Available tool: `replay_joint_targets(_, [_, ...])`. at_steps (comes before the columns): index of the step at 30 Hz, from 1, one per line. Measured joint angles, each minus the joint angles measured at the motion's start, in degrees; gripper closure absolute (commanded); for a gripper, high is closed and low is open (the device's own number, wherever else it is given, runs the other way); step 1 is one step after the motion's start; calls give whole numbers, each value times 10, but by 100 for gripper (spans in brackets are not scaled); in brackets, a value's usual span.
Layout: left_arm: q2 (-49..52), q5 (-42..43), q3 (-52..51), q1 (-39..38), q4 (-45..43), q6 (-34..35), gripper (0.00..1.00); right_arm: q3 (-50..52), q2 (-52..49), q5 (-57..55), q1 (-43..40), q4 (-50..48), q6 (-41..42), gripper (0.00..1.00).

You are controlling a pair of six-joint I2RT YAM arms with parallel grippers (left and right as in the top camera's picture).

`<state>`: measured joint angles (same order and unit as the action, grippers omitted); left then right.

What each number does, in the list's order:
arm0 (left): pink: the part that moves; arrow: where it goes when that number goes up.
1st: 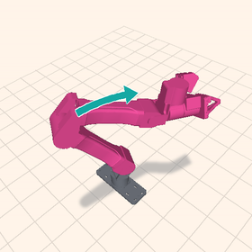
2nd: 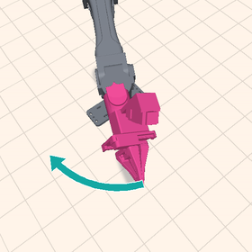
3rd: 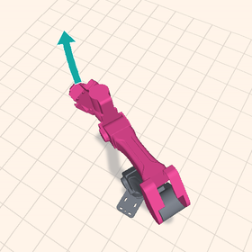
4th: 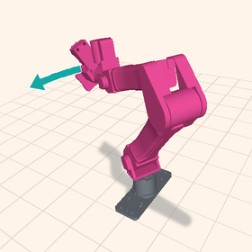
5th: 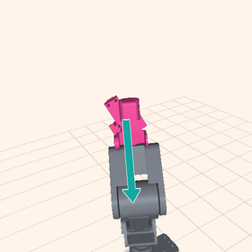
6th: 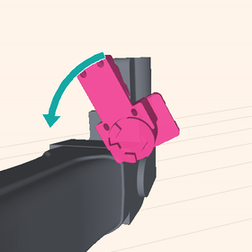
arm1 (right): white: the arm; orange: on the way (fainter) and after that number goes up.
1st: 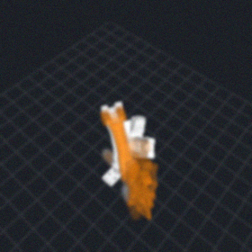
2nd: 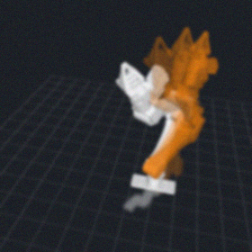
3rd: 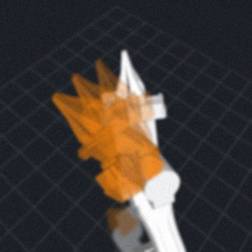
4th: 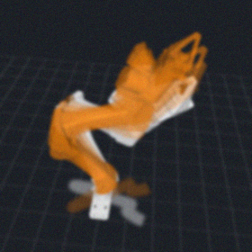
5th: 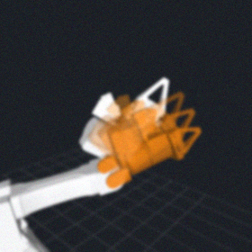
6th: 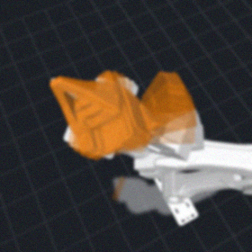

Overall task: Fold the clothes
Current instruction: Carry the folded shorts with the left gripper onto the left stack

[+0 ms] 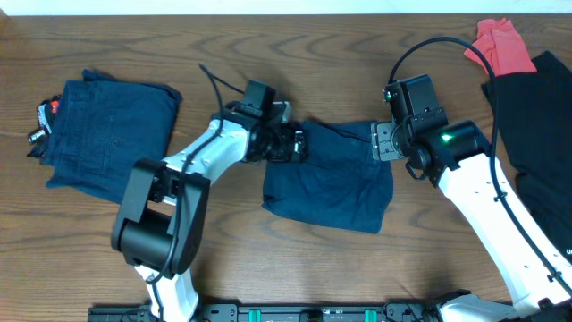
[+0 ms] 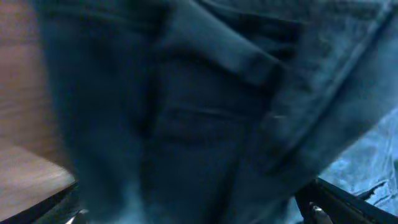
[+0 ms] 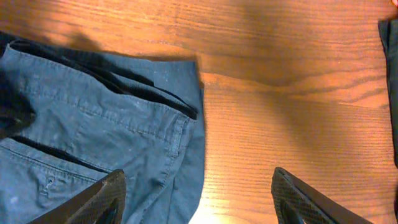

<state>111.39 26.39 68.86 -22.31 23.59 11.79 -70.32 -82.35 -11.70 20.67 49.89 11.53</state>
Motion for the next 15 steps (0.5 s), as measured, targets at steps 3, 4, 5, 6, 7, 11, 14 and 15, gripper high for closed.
replay_joint_targets(3, [8,3,1,-24,-12,-4,43,0,0,1,0,1,0,27])
replay_joint_targets(4, [12,3,1,-31,-16,-7,56,0,0,2,0,1,0,27])
replay_joint_targets(5, [14,5,1,-38,-21,-10,71,0,0,2,0,2,0,27])
replay_joint_targets(6, [18,7,1,-46,-28,-11,86,0,0,2,0,4,0,27])
replay_joint_targets(7, [23,9,1,-53,-35,-13,93,0,0,2,0,7,0,27])
replay_joint_targets(11, [24,18,1,-62,-56,-15,94,0,0,2,0,21,0,28])
replay_joint_targets(14, [14,19,0,-50,-57,-15,94,0,0,1,0,23,0,28])
replay_joint_targets(15, [10,19,-1,-44,-57,-15,94,0,0,1,0,24,0,28])
